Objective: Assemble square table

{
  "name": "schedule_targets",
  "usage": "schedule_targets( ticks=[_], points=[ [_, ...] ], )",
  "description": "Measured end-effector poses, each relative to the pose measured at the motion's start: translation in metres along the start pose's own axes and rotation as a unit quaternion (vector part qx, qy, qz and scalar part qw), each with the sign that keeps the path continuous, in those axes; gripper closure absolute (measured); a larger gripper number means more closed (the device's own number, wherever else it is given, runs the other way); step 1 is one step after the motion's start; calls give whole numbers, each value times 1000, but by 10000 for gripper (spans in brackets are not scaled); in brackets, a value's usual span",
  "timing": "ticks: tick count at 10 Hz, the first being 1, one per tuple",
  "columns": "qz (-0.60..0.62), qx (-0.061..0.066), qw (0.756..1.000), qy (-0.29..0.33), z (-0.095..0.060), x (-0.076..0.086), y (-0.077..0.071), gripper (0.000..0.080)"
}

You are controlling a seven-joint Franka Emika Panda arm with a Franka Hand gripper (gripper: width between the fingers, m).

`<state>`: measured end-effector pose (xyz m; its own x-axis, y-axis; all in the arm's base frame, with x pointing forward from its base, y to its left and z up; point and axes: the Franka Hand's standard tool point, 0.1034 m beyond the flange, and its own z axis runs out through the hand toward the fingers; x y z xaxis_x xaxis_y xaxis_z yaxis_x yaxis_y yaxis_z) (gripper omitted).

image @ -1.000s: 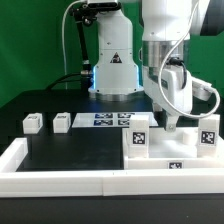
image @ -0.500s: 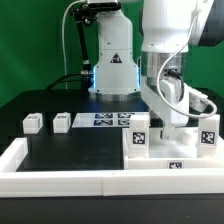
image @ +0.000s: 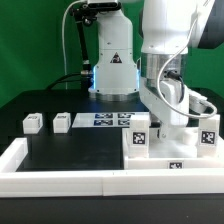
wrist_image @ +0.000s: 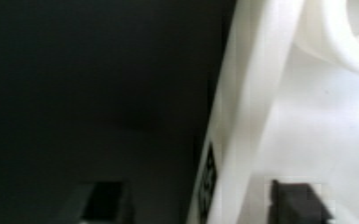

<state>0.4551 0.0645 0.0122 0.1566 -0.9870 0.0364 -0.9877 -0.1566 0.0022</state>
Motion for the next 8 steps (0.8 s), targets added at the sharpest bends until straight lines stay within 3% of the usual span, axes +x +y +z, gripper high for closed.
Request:
schedule_targets(
  ticks=[1,2,3,8],
  points=[
    [0,0,1000,0,0,0,0,558],
    [0,0,1000,0,0,0,0,558],
    [5,3,1000,2,0,3,-1,721],
    [7,3,1000,3,-1,6,-1,723]
  ],
)
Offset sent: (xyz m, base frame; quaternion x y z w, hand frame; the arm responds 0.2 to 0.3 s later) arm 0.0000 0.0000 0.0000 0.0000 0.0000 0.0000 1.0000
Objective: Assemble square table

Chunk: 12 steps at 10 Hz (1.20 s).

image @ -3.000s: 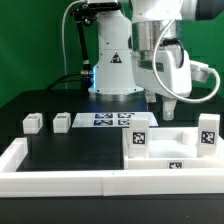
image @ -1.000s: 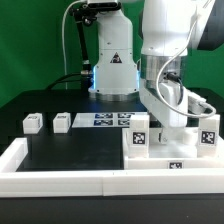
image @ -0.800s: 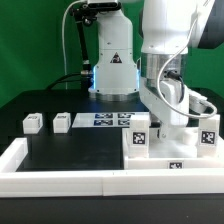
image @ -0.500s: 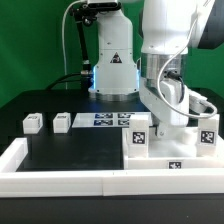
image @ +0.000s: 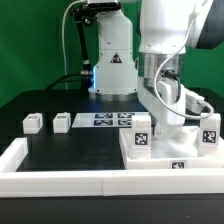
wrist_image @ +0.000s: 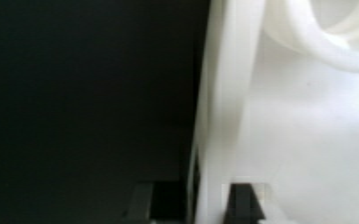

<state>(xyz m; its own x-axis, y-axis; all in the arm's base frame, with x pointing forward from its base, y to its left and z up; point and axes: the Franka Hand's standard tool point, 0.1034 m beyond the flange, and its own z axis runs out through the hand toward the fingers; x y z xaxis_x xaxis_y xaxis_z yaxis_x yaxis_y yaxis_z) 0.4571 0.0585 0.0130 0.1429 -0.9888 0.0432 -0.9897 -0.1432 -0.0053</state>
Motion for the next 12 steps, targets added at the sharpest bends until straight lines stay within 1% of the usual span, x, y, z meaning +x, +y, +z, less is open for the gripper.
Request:
schedule_targets(
  ticks=[3,4,7,8,9,10,12],
  points=[
    [-1,0,1000,0,0,1,0,723],
    [-24,0,1000,1,-1,7,0,723],
    [-116,1,993,11,-3,37,0,723],
    [-119,1,993,12,-4,48,0,724],
    [-130,2,991,13,-4,52,-1,733],
    [-170,2,985,14,-5,56,-1,733],
    [-212,6,977,21,-6,63,-2,732]
  ],
)
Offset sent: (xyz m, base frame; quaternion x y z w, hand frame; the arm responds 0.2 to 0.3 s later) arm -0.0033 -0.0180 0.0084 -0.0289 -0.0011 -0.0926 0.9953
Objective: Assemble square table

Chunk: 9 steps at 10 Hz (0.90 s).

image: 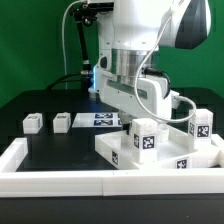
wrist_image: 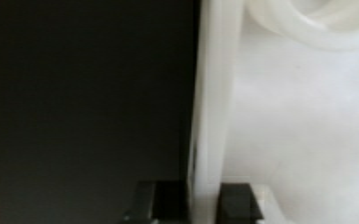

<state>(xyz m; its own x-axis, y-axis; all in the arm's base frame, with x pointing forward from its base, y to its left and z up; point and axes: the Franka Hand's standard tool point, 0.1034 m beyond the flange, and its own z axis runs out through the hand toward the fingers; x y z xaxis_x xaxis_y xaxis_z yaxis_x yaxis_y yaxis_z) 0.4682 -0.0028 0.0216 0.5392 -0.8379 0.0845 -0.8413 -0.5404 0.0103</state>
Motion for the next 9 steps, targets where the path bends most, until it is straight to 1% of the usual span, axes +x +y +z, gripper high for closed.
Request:
schedule_targets(
  ticks=[1,2,3,5,7,9],
  points=[
    [-21,0,1000,2,0,3,1,732],
    [-69,2,998,9,-1,12,3,732],
    [-124,1,992,12,-1,21,6,732],
    [-209,1,978,15,-2,29,7,732],
    [-321,-1,947,17,-3,37,6,733],
    [-364,-3,931,18,-2,37,7,733]
  ],
)
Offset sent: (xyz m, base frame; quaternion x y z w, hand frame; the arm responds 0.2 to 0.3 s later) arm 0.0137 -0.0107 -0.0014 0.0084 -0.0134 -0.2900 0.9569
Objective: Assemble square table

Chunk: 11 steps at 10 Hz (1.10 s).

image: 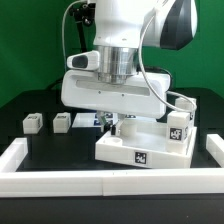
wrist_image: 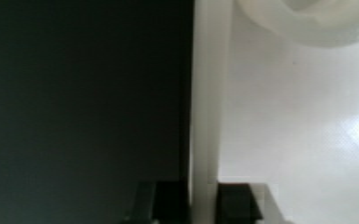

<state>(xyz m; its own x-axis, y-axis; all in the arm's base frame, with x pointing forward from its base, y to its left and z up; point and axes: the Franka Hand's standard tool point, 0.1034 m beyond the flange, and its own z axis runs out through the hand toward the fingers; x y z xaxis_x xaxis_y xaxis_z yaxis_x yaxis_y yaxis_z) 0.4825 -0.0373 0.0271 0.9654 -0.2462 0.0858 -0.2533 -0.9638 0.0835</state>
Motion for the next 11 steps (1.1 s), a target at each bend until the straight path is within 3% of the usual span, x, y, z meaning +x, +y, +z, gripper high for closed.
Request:
schedule_targets(
  ticks=[3,7,11],
  points=[
    [-113,-5,994,0,0,2,2,733],
    [-338,-23,941,-8,4,21,-1,733],
    [-437,-29,899,-11,5,23,3,732]
  ],
)
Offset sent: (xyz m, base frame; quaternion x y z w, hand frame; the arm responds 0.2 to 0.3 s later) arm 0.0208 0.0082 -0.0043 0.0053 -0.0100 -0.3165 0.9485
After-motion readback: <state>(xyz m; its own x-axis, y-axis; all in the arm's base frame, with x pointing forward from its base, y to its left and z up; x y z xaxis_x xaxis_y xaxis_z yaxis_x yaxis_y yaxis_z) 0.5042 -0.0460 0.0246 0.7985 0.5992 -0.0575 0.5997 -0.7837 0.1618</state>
